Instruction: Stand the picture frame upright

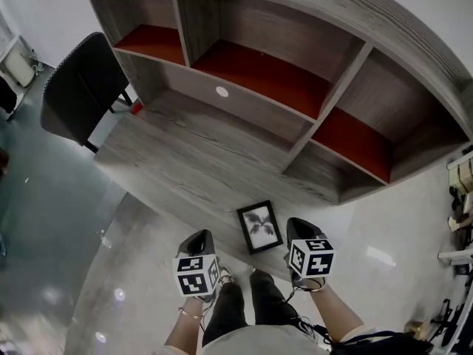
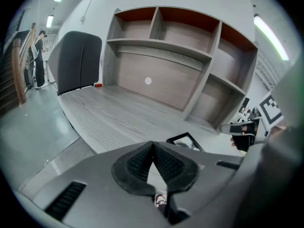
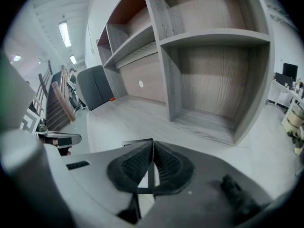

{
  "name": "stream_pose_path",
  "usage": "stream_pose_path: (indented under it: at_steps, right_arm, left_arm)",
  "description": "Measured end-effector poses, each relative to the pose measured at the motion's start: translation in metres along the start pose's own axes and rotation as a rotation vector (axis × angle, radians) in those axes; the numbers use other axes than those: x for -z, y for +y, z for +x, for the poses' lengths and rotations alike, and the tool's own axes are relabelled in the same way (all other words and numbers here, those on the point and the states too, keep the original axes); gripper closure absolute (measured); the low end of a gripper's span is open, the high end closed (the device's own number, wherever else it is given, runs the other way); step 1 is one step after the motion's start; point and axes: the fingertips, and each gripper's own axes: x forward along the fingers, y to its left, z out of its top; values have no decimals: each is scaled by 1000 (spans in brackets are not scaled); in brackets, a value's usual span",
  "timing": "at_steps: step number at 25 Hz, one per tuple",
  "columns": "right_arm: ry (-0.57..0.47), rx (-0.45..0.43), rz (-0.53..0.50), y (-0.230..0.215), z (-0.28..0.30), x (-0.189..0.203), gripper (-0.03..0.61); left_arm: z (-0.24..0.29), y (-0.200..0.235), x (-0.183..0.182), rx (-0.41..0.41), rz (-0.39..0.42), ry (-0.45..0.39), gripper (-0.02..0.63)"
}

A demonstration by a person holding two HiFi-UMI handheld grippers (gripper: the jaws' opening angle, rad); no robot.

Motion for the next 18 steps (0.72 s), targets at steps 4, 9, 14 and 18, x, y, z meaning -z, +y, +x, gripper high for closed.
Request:
stream_pose_path:
  at_steps: [4, 9, 14, 18]
  right_arm:
    - [30, -14, -3, 0, 11, 12, 546]
    - [69, -30, -2, -1, 22, 30, 545]
    - [110, -35, 3, -4, 32, 48, 545]
    - [125, -49, 2, -3, 37, 50, 545]
  left_arm:
    - [7, 4, 16, -9, -12, 28, 601]
    - [16, 6, 32, -18, -24, 57, 601]
    - [25, 3, 42, -15, -38, 75, 601]
    - [31, -3, 46, -6, -37, 88, 601]
